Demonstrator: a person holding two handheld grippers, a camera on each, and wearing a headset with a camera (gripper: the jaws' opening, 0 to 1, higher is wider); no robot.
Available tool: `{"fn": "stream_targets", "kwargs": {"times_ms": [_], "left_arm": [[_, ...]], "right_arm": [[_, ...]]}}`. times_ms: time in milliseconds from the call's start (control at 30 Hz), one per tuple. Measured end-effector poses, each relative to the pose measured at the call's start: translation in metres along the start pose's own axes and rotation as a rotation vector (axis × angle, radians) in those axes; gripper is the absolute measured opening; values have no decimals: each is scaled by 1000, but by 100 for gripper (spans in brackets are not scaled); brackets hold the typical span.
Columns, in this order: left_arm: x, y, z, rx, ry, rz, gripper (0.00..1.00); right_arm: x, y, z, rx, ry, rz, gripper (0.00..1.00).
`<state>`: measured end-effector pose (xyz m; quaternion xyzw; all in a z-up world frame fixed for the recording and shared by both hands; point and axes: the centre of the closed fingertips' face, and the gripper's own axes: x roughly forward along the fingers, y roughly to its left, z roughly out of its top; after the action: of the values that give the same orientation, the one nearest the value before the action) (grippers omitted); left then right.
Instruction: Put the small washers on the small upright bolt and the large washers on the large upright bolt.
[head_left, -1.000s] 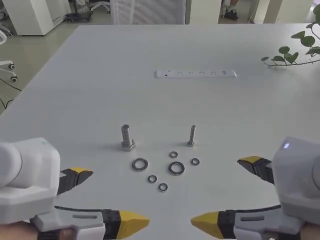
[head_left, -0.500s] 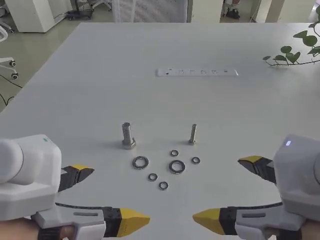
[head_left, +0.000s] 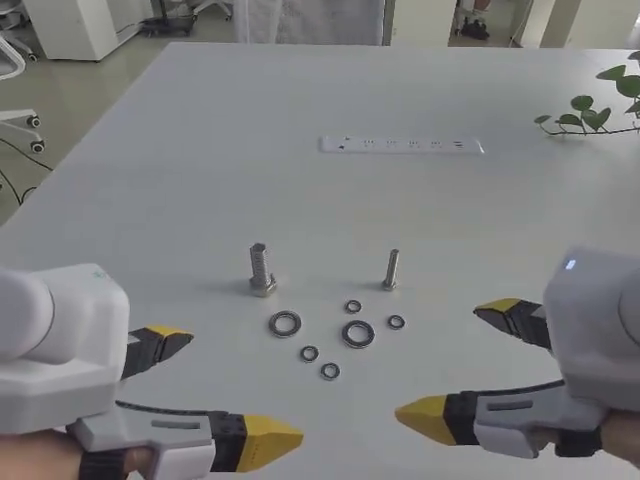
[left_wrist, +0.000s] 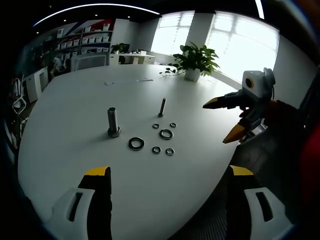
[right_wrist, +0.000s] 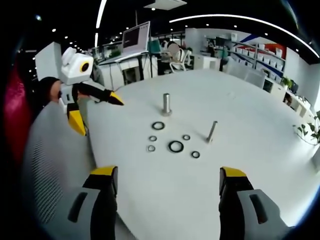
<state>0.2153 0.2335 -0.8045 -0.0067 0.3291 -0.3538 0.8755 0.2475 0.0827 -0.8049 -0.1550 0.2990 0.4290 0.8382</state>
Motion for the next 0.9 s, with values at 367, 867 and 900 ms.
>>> {"fn": "stream_targets", "kwargs": {"times_ms": [367, 867, 900], "left_arm": [[-1, -1, 0, -2, -1, -2, 96], [0, -1, -1, -6, -2, -1, 95], [-1, -1, -1, -7, -1, -2, 95]], "right_arm": [[14, -11, 8, -46, 30, 16, 80], [31, -36, 12, -95, 87, 21, 75], [32, -37, 12, -96, 89, 24, 74]]}}
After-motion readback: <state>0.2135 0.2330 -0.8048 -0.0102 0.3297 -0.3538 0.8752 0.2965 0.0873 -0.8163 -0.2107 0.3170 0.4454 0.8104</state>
